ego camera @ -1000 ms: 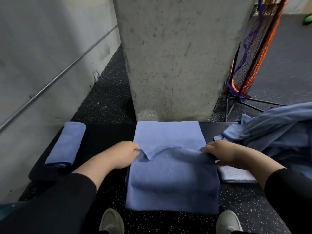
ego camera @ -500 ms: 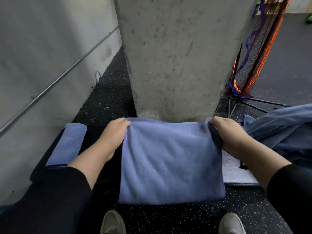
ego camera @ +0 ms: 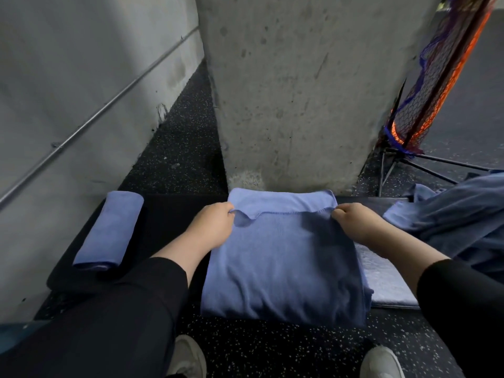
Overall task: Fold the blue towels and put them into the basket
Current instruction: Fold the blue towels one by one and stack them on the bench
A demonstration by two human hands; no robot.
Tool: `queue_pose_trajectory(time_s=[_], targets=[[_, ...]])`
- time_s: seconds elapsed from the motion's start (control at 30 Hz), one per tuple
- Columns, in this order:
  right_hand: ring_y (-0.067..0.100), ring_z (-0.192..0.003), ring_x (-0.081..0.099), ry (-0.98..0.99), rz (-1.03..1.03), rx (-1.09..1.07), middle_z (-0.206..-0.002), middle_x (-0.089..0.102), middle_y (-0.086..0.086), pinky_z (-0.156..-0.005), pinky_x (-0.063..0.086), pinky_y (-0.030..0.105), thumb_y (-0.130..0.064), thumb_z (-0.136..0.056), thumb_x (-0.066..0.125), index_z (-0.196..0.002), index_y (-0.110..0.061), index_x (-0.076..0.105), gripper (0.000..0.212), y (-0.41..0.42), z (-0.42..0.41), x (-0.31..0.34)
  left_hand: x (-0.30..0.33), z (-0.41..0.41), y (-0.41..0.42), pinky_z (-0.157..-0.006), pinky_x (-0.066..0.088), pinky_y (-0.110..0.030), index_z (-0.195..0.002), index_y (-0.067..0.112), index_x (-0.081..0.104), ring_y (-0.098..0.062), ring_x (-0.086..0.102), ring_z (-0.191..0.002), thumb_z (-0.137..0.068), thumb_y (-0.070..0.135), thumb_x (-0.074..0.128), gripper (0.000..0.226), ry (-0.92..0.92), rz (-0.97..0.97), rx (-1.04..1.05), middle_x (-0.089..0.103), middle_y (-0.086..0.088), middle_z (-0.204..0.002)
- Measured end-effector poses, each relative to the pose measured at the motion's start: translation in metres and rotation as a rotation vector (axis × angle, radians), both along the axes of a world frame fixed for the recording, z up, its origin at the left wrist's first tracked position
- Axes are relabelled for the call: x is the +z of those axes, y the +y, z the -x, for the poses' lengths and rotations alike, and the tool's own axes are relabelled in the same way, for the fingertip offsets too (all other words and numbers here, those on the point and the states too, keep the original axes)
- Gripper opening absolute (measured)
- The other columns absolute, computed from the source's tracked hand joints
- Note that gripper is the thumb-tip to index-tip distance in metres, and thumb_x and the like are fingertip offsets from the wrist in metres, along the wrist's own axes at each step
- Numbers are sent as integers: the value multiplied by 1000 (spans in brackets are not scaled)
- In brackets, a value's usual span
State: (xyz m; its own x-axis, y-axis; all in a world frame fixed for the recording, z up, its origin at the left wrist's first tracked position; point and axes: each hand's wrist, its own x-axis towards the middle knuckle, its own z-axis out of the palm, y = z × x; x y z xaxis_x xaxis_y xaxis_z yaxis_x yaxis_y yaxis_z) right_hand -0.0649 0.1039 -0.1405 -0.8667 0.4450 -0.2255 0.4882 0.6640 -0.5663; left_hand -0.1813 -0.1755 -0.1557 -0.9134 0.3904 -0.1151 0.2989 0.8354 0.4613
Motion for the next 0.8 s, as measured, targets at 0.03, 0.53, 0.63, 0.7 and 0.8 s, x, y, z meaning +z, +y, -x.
queue_pose_trajectory(time_s=[0.03,0.53,0.63,0.7,0.8], targets=[[20,-64,39,-37,26,22,-69,48,11,-56,30,33,-16,-98,46,-75,-4,53,27,-1,-5,5,2,-2,-2,-58,30,-33,-75,11,45,-22,44,-69,-105,22,42,32,-24,14,-7,53,-8,-78],[15,-53,34,142,672,-160,-59,41,4,-54,30,28,-10,-93,47,-66,-16,51,28,3,-48,35,50,-27,-31,-60,34,-32,-63,17,54,-17,44,-60,-86,17,51,23,-352,-531,196,49,-1,-60],[19,-55,37,231,506,-182,-62,45,8,-51,29,36,-20,-88,48,-63,-15,55,27,9,-30,33,46,-13,-24,-65,35,-32,-78,5,65,-17,48,-67,-90,18,48,24,-189,-442,204,60,-6,-71],[22,-58,44,213,281,-128,-63,51,11,-53,37,43,-26,-87,51,-72,-6,60,26,15,-17,22,35,-5,-16,-62,34,-32,-86,-2,63,-22,50,-68,-95,18,48,27,-80,-315,143,64,-13,-77],[28,-69,56,92,-57,25,-70,62,12,-60,38,35,-14,-92,52,-80,-4,63,19,19,-5,0,12,3,-9,-60,38,-32,-88,3,65,-30,63,-78,-99,19,48,26,-60,-123,60,68,-13,-83]])
